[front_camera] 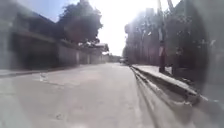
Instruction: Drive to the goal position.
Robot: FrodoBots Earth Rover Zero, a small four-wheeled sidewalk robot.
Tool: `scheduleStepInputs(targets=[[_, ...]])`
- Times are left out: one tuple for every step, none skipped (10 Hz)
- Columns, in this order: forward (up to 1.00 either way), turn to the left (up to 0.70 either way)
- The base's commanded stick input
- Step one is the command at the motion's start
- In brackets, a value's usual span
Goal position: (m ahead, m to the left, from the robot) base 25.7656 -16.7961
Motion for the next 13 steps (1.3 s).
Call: scheduleStepInputs(targets=[[1.00,0.00],[1.00,0.00],[1.00,0.00],[1.00,0.00],[1.00,0.00],[1.00,0.00],[1.00,0.00],[1.00,0.00],[1.00,0.00],[1.00,0.00],[1.00,0.00],[1.00,0.00],[1.00,0.00]])
